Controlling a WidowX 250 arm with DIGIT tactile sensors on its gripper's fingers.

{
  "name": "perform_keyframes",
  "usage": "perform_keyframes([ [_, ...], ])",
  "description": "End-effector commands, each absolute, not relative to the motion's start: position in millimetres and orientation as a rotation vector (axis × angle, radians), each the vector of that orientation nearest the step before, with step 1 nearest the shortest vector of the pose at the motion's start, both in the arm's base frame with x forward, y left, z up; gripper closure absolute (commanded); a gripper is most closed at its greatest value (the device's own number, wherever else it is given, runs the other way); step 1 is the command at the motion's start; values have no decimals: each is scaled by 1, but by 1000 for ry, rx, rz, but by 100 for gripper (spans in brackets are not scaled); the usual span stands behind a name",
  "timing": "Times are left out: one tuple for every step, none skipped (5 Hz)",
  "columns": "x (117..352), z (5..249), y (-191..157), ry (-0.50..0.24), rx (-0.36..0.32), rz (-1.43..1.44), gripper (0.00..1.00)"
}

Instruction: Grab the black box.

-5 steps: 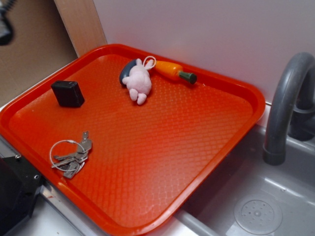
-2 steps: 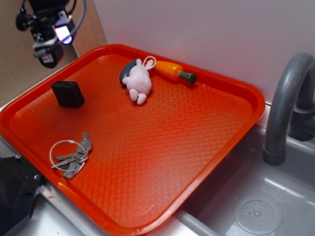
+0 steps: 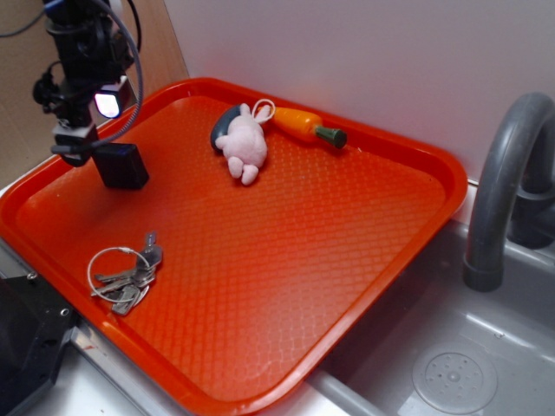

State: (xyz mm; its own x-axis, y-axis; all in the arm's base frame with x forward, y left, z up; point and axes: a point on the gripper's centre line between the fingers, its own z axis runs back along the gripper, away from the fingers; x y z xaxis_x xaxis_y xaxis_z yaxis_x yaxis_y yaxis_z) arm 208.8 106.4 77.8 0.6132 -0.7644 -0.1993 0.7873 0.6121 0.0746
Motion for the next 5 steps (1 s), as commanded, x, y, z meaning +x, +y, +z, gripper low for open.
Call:
perform_keyframes([
  [229, 57, 83, 243, 367, -1056, 0],
  [217, 53, 81, 267, 379, -1094, 66],
  [214, 54, 82, 307, 344, -1091, 100],
  [208, 57, 82, 307, 311, -1085, 100],
  [204, 69, 81, 266, 263, -1060, 100],
])
